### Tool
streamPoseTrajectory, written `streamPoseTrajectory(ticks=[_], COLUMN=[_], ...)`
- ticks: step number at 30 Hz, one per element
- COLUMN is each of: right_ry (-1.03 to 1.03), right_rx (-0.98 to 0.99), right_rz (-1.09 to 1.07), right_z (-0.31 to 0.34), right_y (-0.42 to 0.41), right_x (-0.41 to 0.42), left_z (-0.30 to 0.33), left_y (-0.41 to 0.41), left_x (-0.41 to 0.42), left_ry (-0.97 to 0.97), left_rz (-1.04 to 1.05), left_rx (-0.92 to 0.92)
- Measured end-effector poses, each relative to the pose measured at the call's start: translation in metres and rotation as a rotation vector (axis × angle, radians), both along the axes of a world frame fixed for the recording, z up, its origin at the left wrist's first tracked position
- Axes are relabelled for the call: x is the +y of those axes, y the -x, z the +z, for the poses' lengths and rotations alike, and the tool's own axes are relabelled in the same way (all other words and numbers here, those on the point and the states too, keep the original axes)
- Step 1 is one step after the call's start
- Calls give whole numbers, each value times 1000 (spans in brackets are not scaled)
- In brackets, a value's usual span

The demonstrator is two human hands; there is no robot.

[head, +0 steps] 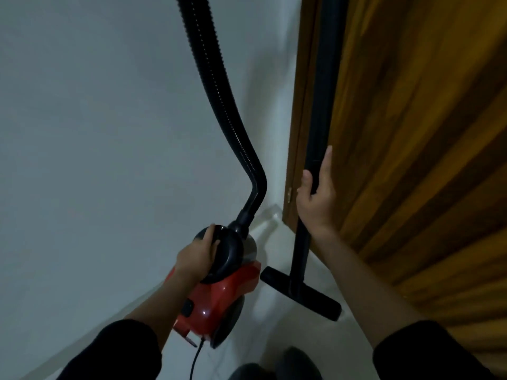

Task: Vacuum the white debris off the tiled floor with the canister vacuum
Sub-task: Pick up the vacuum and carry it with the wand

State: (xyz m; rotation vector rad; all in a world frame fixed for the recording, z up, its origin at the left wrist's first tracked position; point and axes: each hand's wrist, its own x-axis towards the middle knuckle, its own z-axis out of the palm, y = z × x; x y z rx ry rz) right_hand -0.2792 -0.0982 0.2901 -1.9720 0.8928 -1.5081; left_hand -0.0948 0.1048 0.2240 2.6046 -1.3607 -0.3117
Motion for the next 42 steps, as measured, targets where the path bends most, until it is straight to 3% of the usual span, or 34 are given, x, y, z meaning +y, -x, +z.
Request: streamPoseTrajectory(ticks=[5,12,14,19,30,37,42], right_ry=[1,39,30,-70,-88,-36,-84], right_rx=[-62,-119,-157,-176,-147,-34,89], right_rz=[9,-25,-11,-1,48,16,30], right_z=[-117,-278,-313,-372,-400,-388,-371], right_y=[-53,-99,-112,-141,-168,-166,-159], right_x=[-60,-111,-121,-130,-166,-160,-151], left_z=[-116,-284,-317,-376,-417,-419,-411], left_y=[-51,-91,-100,-117,-138,-136,-127], left_x=[-53,-99,-103,-106,-115,-112,-106], left_ry=[44,-49,67,109,172,157,104], left_rz=[-4,-109,-167,-293,-214,-221,-177], left_rx=[-53,-163,-203,-287,-302,-354,-270])
